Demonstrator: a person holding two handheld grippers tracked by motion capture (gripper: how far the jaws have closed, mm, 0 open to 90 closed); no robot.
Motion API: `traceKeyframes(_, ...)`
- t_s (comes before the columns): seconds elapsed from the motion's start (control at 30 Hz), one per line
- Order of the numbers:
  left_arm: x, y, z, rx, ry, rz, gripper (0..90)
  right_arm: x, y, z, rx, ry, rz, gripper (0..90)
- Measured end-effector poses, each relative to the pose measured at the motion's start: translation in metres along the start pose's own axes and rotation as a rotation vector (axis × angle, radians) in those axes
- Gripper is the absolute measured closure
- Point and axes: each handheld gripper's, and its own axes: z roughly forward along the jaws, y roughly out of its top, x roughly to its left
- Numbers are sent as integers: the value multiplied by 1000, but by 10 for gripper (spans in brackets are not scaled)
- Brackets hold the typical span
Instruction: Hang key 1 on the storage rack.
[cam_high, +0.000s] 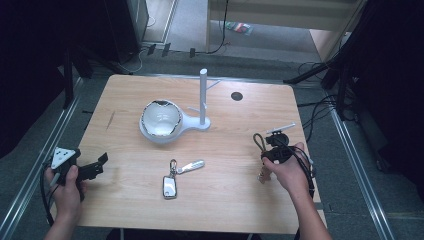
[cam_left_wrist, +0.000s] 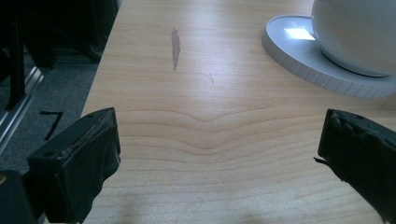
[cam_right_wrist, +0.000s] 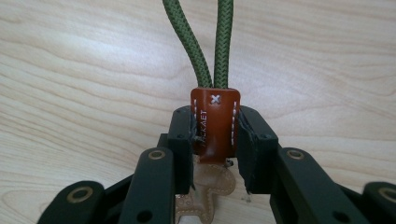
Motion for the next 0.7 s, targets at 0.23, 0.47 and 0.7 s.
traceKeyframes(0.23, 0, 0, 0, 0, -1, -2, 0, 3, 0, -12, -96, 3, 1, 702)
traceKeyframes(0.47, 0, 0, 0, 0, 0, -1, 0, 6, 3, -21, -173, 15, 10, 702)
traceKeyframes(0.7, 0, 0, 0, 0, 0, 0, 0, 8, 7, -28, -229, 24, 19, 702)
